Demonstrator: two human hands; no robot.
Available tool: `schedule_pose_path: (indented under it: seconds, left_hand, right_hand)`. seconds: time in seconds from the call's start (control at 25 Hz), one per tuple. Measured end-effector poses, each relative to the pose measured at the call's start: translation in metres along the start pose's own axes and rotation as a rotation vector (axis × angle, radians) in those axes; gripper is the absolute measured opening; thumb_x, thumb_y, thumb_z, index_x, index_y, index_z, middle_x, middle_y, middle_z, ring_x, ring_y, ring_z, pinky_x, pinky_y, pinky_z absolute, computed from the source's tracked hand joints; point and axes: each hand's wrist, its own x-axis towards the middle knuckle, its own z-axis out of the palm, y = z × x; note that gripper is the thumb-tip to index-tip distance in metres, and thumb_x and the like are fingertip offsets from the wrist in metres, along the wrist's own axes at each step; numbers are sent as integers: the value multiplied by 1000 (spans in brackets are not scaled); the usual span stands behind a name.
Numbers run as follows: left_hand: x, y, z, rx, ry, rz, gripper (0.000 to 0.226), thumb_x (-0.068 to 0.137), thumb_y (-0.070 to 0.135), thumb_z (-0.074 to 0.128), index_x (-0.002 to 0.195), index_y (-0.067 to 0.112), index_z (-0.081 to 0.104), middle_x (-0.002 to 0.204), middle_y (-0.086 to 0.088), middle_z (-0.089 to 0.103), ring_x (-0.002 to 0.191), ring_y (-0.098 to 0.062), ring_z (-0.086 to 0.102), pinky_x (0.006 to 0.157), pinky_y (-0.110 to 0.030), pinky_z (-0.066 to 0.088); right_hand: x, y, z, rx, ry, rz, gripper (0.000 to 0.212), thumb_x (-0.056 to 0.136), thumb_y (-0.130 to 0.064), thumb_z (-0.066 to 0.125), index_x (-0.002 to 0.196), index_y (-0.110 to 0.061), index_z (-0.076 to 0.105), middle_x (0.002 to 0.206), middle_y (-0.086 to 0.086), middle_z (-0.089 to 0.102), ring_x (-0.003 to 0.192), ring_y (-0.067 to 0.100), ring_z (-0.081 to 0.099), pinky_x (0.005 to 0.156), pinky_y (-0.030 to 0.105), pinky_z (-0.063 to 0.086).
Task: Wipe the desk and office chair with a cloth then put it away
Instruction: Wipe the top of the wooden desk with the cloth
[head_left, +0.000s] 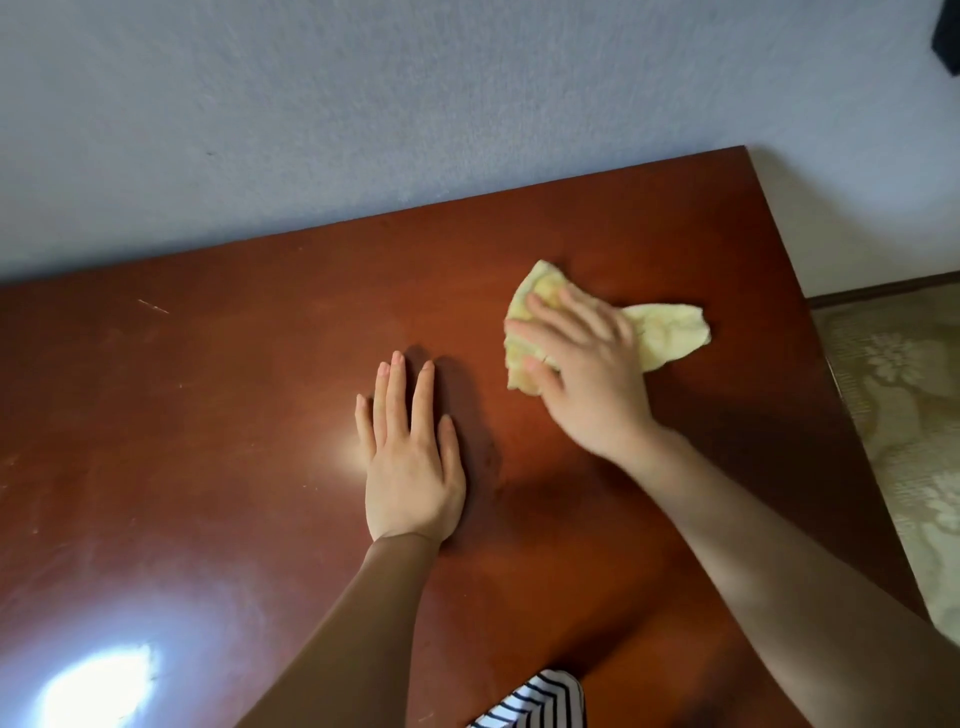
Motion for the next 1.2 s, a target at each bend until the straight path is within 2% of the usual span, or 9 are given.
schedule_pose_path:
  seconds: [0.24,0.4,0.52,0.64,0.76,0.88,1.04,1.12,1.2]
  left_hand:
    - [-2,-1,3,-40,0,3,52,96,23,21,145,8,32,155,-12,23,145,-23,12,118,-31,-6]
    - [-2,-2,4,-29,-1,6,51,96,20,23,146,8,30,155,-12,23,145,-23,12,119,-32,-4]
    - [-2,-1,4,-20,-5,5,52,96,20,23,147,8,28,155,-12,23,145,-24,12,119,-32,-5]
    - [-2,0,3,-14,-10,-1,53,97,22,23,148,8,25,156,-12,21,146,-24,10,118,-32,-6]
    - [-2,0,1,-28,-11,-14,55,97,26,24,149,9,22,157,-12,17,146,-23,6,118,-31,-7]
    - [-1,0,-5,-112,-49,-10,63,95,37,29,150,10,17,158,-10,12,147,-21,1,119,-31,-5]
    - [-3,-7,-19,-255,-157,57,72,91,44,37,150,10,14,159,-8,7,147,-21,-2,119,-33,-5]
    - [-9,-8,-24,-231,-172,72,67,94,36,42,150,11,17,159,-7,9,147,-21,-1,117,-32,-8]
    - [-26,-5,-31,-139,-113,67,58,97,25,45,149,9,23,157,-9,17,147,-23,5,117,-32,-6]
  right_hand:
    - [-68,-13,1,62,-207,-381,32,91,-29,52,120,-32,65,138,-9,53,135,18,39,109,44,27]
    - [-50,5,-7,19,-285,-600,33,92,-30,50,121,-31,64,137,-7,54,133,19,42,110,43,30]
    - [0,4,-5,-29,-303,-523,36,94,-29,53,129,-31,57,144,-5,46,138,20,34,111,42,20]
    - [53,-11,7,-40,-307,-393,41,98,-35,47,138,-35,46,152,-10,32,144,14,19,115,38,9]
    - [74,-33,21,-28,-224,-226,40,98,-34,45,138,-37,45,153,-11,31,144,14,17,114,37,8]
    - [63,-47,28,-46,-159,-138,41,97,-30,47,137,-39,46,152,-11,32,144,14,18,114,37,10]
    - [36,-54,24,-63,-219,-155,41,96,-30,48,136,-38,47,153,-12,31,145,14,17,112,38,14]
    - [17,-54,22,-102,-261,-208,38,95,-30,49,133,-33,50,154,-12,28,145,14,15,112,37,15]
    - [-6,-53,18,-129,-293,-270,37,96,-32,49,133,-32,50,154,-13,27,145,14,15,111,36,15]
